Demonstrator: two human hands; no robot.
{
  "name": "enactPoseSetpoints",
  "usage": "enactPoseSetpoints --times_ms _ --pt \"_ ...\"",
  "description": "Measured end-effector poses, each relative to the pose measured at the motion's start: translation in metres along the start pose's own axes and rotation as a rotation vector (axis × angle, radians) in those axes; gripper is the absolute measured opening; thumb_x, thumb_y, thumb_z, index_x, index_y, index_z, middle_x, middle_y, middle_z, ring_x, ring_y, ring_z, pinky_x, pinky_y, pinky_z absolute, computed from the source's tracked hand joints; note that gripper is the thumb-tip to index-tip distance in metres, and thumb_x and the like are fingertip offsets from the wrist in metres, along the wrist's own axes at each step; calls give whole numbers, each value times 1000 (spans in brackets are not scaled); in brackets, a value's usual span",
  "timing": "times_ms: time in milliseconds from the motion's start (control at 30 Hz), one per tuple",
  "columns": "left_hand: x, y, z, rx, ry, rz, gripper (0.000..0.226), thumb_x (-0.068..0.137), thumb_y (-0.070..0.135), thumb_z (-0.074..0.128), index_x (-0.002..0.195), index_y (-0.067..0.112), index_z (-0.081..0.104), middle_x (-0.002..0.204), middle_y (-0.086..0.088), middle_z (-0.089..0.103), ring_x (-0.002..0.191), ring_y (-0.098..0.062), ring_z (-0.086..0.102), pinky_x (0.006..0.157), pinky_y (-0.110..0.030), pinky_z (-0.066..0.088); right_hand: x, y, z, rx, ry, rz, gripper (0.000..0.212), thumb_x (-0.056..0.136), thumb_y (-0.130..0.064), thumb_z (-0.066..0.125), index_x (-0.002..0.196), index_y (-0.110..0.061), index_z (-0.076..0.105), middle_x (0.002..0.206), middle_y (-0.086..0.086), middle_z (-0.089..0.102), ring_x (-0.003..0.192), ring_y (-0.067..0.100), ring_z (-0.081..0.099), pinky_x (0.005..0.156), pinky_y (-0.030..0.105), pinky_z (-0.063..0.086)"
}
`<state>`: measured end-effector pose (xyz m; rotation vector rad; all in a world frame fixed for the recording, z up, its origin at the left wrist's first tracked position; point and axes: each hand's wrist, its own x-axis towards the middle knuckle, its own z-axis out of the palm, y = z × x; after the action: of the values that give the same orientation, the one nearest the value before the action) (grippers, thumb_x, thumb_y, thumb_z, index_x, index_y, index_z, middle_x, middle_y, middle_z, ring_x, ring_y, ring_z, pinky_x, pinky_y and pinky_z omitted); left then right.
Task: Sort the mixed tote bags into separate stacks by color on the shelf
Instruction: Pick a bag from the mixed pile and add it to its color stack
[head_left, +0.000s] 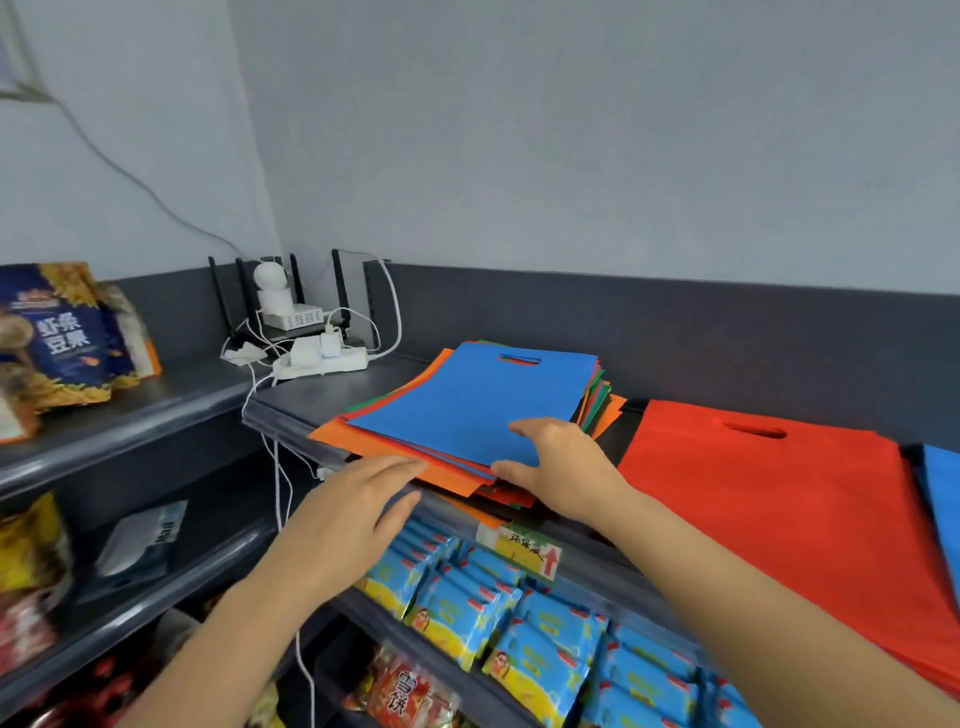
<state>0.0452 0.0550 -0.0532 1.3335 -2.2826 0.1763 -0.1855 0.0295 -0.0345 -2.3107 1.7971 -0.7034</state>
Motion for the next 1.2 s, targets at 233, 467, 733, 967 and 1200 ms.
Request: enactPoseSetpoints --times_ms 233,467,733,967,1200 --pt "49 -24 10 40 -10 -15 44 97 41 41 140 32 40 141 17 42 130 0 34 102 -14 25 50 7 5 -92 -282 4 77 81 -57 61 139 -10 40 142 7 44 128 26 43 103 39 40" --pt "87 -52 25 80 -202 -23 75 84 73 24 145 30 32 149 13 33 139 -3 23 110 -22 21 62 14 0 -115 -311 -42 54 87 -56 52 108 -8 63 101 5 64 91 24 58 77 33 46" --pt "120 -80 32 106 -288 10 32 99 41 36 116 28 59 112 6 65 107 -16 57 85 -33 44 68 14 0 -96 -210 18 48 96 -40 44 58 -13 33 58 2 36 59 20 37 55 35 28" --pt "128 -93 32 143 -210 59 31 99 44 31 94 22 52 90 -2 61 93 -25 57 68 -35 41 67 14 -15 602 155 509 57 92 -55 38 110 -7 63 107 5 64 96 17 60 88 33 47" --pt "128 -98 41 58 -143 240 55 85 59 14 113 38 57 98 3 69 96 -21 62 69 -33 44 45 12 -17 780 -37 850 23 88 -22 65 97 -3 55 84 13 61 60 17 61 49 21 52"
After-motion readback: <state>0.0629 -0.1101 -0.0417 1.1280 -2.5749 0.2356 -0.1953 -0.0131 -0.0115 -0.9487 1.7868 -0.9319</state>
